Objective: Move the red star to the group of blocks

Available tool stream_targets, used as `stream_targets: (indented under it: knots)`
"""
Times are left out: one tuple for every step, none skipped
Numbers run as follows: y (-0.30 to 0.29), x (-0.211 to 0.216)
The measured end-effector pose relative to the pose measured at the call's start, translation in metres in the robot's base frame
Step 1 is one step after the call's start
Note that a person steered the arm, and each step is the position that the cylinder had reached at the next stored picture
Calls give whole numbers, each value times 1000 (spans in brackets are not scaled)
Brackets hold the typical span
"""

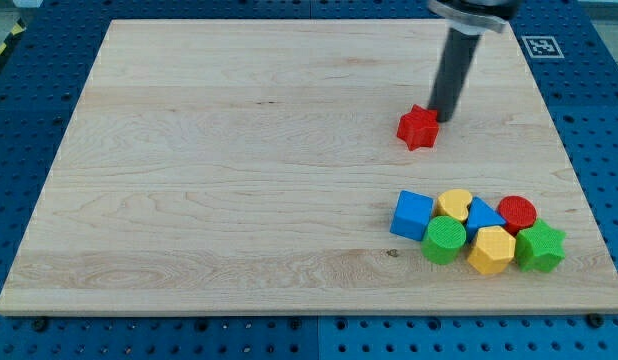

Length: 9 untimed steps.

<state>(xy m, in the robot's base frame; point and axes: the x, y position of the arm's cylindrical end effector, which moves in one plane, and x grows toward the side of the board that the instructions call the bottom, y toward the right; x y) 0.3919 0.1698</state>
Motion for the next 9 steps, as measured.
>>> stream_targets:
  knots:
    - [3,-4]
    - [-4,-24]
    - [-31,-27]
    - [-49,-22]
    - [-50,-7]
    - [-50,22]
    - [-43,51]
    - [18,63]
    - [75,60]
